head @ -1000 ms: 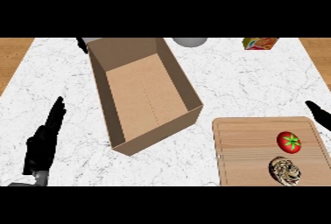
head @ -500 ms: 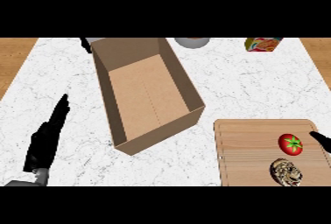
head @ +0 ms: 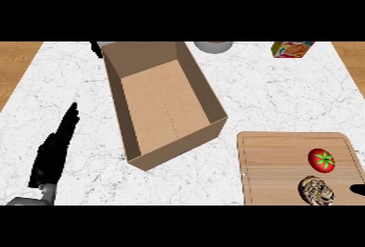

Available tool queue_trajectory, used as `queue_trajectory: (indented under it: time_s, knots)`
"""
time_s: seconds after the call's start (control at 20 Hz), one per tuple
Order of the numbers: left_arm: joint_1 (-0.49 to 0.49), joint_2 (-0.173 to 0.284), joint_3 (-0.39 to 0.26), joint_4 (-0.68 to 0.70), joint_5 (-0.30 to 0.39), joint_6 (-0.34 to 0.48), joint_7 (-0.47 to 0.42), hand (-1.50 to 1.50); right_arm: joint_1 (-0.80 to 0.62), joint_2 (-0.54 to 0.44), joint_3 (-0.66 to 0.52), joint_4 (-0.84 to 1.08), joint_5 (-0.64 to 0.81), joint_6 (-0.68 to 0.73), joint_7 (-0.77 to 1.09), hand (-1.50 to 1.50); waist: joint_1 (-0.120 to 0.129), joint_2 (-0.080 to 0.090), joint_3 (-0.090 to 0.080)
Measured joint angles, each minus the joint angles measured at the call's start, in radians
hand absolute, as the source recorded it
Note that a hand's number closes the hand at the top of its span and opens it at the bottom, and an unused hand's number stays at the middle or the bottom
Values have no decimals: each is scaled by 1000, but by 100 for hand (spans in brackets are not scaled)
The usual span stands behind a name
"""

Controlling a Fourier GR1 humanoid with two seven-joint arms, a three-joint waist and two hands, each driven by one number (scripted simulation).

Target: Pick the tomato from the cutting board and place it in the cardboard box

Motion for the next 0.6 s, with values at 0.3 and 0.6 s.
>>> queue_trajectory:
  time_s: [0.3, 0.6]
  knots:
    - [10, -1, 13, -12, -3, -18, 3, 0, -90, -27, 90, -128, -2, 149, 312, -150, 7, -1, 2]
    - [1, -15, 43, -27, -23, -42, 33, 0, -150, 60, 136, -146, 93, 179, 475, -150, 3, -1, 4]
